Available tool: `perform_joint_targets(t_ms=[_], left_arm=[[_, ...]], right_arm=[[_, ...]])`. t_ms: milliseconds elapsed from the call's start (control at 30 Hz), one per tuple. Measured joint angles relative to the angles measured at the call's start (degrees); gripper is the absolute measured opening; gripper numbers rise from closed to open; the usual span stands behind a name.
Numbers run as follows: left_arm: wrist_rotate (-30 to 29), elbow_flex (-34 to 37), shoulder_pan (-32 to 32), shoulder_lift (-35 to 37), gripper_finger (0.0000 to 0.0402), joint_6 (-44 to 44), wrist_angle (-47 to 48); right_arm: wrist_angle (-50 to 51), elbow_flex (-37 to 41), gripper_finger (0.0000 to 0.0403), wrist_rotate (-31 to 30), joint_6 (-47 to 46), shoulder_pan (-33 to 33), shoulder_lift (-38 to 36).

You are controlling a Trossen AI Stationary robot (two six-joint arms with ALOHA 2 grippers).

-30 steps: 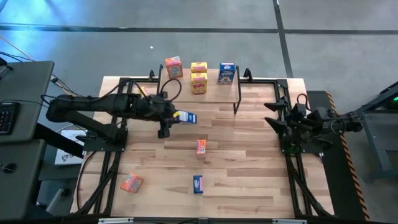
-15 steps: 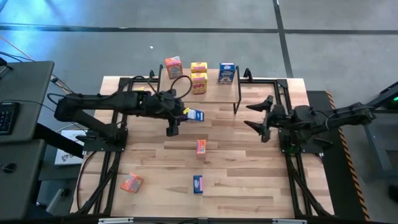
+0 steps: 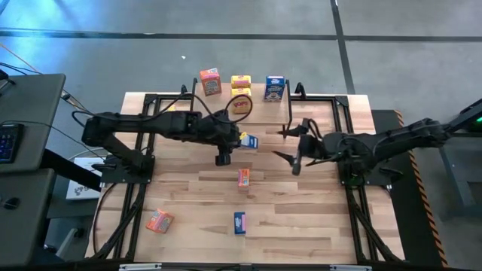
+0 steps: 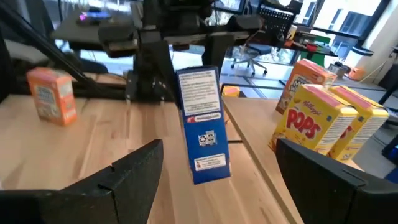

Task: Stack cereal on shelf
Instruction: Put the top blue cereal box on the shelf aligned with the other blue cereal box

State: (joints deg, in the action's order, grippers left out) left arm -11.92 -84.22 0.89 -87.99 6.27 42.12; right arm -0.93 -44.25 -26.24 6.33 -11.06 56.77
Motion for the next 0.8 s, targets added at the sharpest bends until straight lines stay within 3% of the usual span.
perform_joint_targets(t_ms=[167, 600, 800], left_arm=[[1.0, -0.9, -0.1, -1.3, 0.0179, 0.0, -0.1], [2.7, -1.0, -0.2, -1.3, 0.0179, 0.0, -2.0], [2.8, -1.0, -0.2, -1.3, 0.0179, 0.0, -2.1]], right_arm=[[-0.1, -3.0, 0.0305, 0.8, 0.9, 2.3, 5.4], [-0.1, -10.8, 0.0305, 11.9, 2.0, 6.7, 17.6], [0.4, -14.2, 0.0305, 12.8, 3.2, 7.3, 21.1]])
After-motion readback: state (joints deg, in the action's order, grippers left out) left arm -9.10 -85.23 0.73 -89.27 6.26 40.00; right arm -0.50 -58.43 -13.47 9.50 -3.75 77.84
